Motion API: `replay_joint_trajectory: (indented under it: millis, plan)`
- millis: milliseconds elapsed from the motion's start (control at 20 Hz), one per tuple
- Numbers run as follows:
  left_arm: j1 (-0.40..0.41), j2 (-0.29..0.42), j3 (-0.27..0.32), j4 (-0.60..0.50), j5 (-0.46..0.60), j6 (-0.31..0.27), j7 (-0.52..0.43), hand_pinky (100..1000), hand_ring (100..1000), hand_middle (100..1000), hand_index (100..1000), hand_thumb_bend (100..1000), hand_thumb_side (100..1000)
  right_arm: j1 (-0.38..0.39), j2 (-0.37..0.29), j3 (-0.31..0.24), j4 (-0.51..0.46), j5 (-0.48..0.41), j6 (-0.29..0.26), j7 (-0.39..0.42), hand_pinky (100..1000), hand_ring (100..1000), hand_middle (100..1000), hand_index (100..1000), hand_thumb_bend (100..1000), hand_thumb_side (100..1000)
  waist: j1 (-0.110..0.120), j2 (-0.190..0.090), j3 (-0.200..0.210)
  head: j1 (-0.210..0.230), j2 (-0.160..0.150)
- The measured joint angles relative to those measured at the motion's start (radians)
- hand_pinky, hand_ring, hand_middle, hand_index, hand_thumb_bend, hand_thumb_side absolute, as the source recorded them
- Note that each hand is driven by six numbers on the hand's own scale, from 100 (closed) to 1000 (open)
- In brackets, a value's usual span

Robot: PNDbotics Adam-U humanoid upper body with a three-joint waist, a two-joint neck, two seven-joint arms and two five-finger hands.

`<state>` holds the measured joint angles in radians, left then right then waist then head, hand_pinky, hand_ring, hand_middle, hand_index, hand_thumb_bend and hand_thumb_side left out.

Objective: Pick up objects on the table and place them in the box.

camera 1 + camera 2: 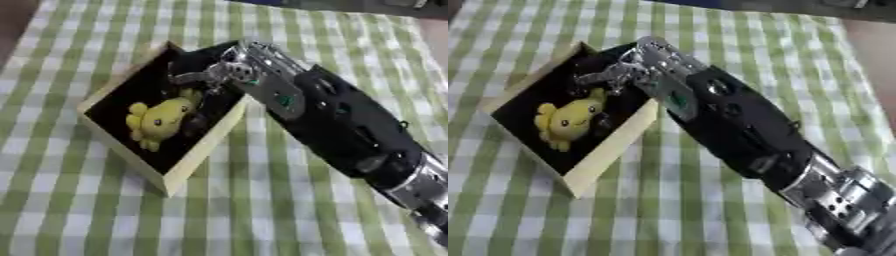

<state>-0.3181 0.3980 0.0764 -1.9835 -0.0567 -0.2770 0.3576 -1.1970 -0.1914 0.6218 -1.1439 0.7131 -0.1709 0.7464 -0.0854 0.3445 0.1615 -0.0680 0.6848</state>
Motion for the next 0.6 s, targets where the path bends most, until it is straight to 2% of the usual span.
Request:
replay_joint_trajectory:
  millis: [100,200,350,500,600]
  plan:
    - [0.000,-0.001,-0.002,0.000,0.000,0.000,0.000,545,606,663,815,400,597,0.000,0.008,-0.003,0.026,0.027,-0.015,-0.009,730,733,560,714,100,119,0.000,0.000,0.001,-0.002,0.000]
    - [-0.001,-0.001,-0.003,0.000,0.001,0.000,0.000,545,606,663,815,399,598,0.001,0.015,-0.008,0.047,0.055,-0.034,-0.018,754,772,638,772,100,237,0.000,0.000,0.002,-0.002,0.000]
    - [-0.002,-0.001,-0.005,0.000,0.003,0.001,-0.001,545,605,663,815,399,598,0.001,0.024,-0.012,0.064,0.093,-0.066,-0.025,791,845,781,874,100,347,0.000,0.000,0.003,-0.003,0.000]
    - [-0.004,-0.001,-0.005,0.000,0.004,0.002,-0.002,545,605,662,815,399,597,-0.003,0.028,-0.012,0.059,0.132,-0.099,-0.028,814,875,809,889,220,411,0.001,0.000,0.003,-0.004,0.000]
    - [-0.005,-0.001,-0.005,0.000,0.004,0.003,-0.003,545,605,662,815,399,597,-0.011,0.028,-0.012,0.040,0.157,-0.116,-0.027,821,883,813,892,267,438,0.002,0.000,0.002,-0.004,0.000]
